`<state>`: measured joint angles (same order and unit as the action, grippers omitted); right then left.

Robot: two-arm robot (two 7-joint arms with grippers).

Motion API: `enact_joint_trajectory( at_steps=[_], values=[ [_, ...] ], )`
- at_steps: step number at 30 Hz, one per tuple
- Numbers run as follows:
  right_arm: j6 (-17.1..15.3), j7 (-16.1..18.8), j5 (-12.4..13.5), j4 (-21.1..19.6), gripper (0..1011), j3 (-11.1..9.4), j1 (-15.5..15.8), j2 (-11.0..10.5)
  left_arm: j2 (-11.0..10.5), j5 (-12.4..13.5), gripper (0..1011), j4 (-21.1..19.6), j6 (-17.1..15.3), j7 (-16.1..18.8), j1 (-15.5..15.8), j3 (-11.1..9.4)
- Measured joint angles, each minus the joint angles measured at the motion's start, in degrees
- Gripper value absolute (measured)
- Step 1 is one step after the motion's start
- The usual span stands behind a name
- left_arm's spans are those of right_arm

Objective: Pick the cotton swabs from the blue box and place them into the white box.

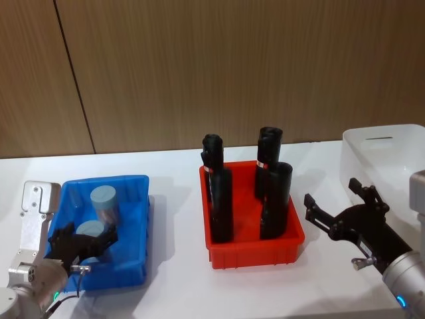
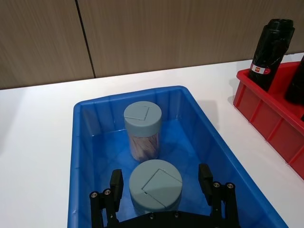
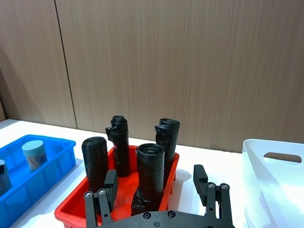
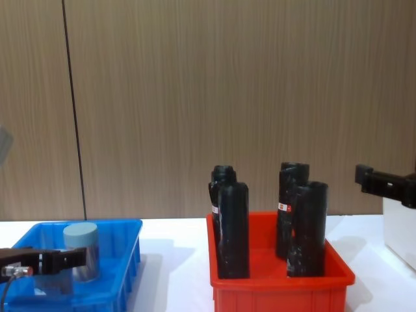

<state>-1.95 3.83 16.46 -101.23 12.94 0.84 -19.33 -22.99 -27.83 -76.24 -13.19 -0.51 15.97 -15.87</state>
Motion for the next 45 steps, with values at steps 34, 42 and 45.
enact_joint_trajectory(
  at_steps=[34, 42, 45],
  values=[
    [0.0, 0.0, 0.0, 0.0, 1001, 0.0, 0.0, 0.0, 0.8, -1.0, 816, 2.1, 2.3, -0.4, 0.0, 0.5],
    [0.0, 0.0, 0.0, 0.0, 1002, 0.0, 0.0, 0.0, 0.6, 0.1, 666, 1.7, 3.5, -0.5, -0.2, 0.7],
    [0.0, 0.0, 0.0, 0.0, 1002, 0.0, 0.0, 0.0, 0.6, 0.2, 666, 1.7, 3.9, -0.7, -0.2, 0.8]
  ],
)
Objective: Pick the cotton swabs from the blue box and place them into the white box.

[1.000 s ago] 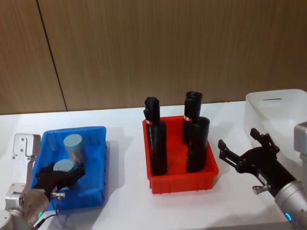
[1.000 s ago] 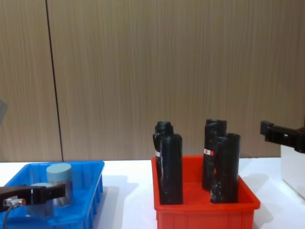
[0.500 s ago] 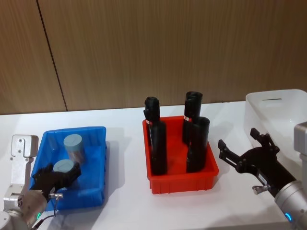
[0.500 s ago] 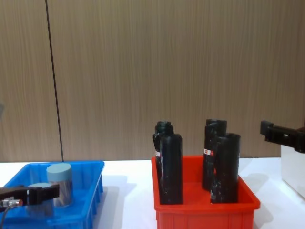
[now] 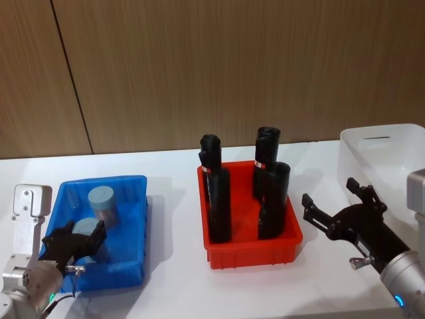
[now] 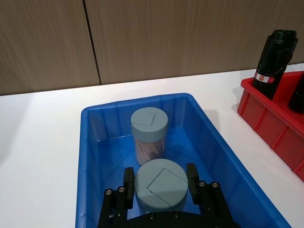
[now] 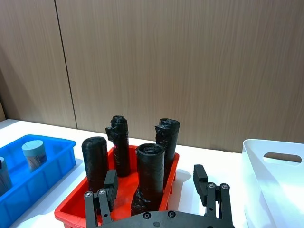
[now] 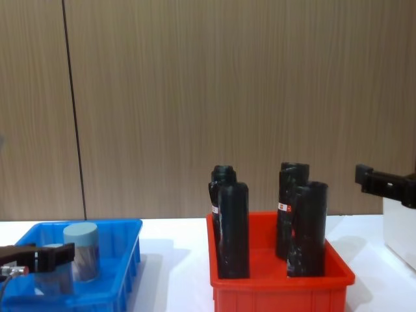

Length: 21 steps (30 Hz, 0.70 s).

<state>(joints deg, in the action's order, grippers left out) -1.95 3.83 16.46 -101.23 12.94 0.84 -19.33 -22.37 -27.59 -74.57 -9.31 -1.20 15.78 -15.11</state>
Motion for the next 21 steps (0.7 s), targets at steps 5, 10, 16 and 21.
enact_joint_trajectory(
  at_steps=[5, 10, 16, 21],
  values=[
    [0.0, 0.0, 0.0, 0.0, 1002, 0.0, 0.0, 0.0, 0.0, 0.2, 666, -0.1, 0.5, -0.5, 0.0, 0.1],
    [0.0, 0.0, 0.0, 0.0, 1001, 0.0, 0.0, 0.0, 0.0, 0.5, 666, -0.9, 1.1, -1.3, 0.1, 0.3],
    [0.0, 0.0, 0.0, 0.0, 1001, 0.0, 0.0, 0.0, -0.2, 1.0, 666, -3.0, 1.7, -3.2, 0.5, 0.5],
    [0.0, 0.0, 0.0, 0.0, 1001, 0.0, 0.0, 0.0, -0.3, 1.2, 666, -5.3, 1.4, -5.7, 1.1, 0.6]
  ],
)
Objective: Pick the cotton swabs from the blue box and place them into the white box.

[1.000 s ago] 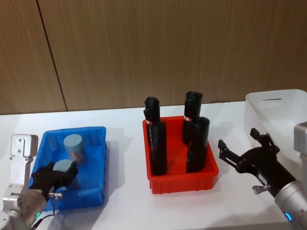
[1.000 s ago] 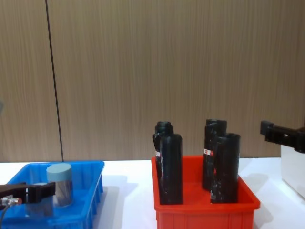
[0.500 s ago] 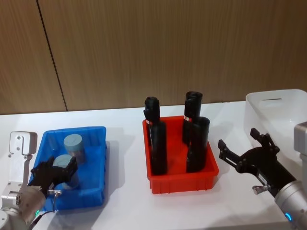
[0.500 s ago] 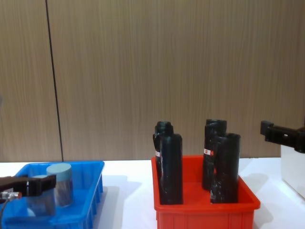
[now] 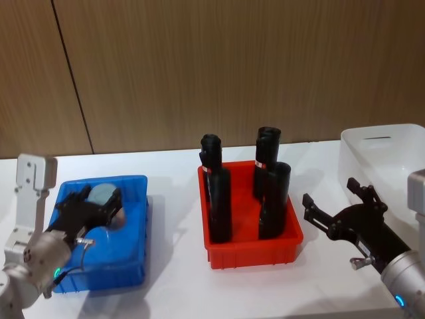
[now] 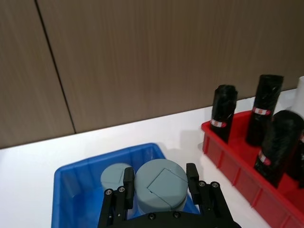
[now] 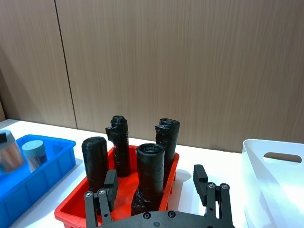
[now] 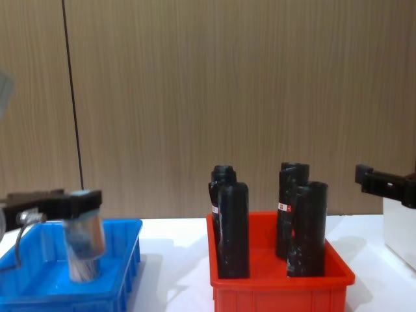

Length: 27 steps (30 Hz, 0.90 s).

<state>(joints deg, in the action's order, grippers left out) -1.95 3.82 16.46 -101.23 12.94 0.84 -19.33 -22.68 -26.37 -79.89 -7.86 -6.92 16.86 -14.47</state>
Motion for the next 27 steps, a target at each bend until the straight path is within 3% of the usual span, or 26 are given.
enact_joint_trajectory(
  at_steps=[7, 14, 27],
  values=[
    [0.0, 0.0, 0.0, 0.0, 1002, 0.0, 0.0, 0.0, -0.1, 0.2, 666, -2.5, -1.4, -3.6, 1.2, 0.2],
    [0.0, 0.0, 0.0, 0.0, 1001, 0.0, 0.0, 0.0, -0.1, 0.3, 666, -4.4, -3.9, -9.5, 3.4, 0.3],
    [0.0, 0.0, 0.0, 0.0, 1001, 0.0, 0.0, 0.0, 0.8, 1.0, 666, -4.8, -8.7, -19.8, 8.4, -0.1]
  ],
)
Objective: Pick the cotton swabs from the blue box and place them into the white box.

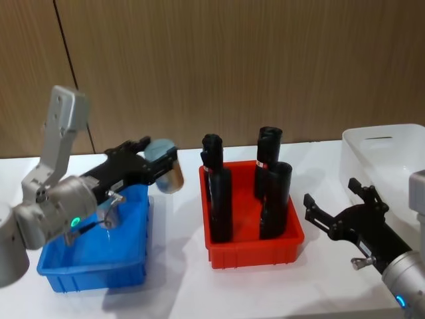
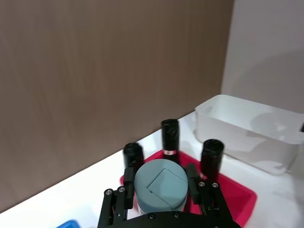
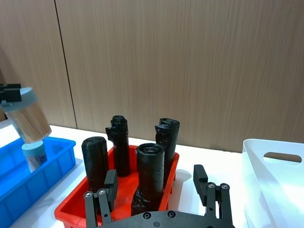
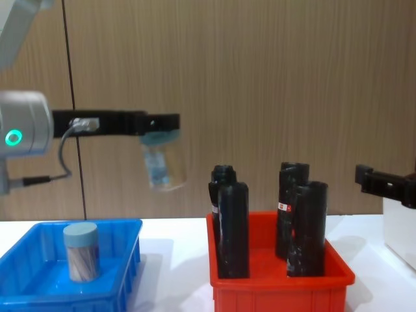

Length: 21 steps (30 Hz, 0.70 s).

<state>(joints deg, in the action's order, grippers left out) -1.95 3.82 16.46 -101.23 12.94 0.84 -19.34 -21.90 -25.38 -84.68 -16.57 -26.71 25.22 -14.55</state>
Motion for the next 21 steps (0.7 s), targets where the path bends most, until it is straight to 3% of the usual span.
enact_joint_trajectory(
  at_steps=[13, 21],
  values=[
    [0.0, 0.0, 0.0, 0.0, 1001, 0.0, 0.0, 0.0, 2.5, 2.2, 666, 3.4, -5.9, -11.8, 7.5, -1.6],
    [0.0, 0.0, 0.0, 0.0, 1001, 0.0, 0.0, 0.0, 5.5, 4.4, 666, 8.4, -8.9, -19.6, 13.9, -3.5]
  ],
)
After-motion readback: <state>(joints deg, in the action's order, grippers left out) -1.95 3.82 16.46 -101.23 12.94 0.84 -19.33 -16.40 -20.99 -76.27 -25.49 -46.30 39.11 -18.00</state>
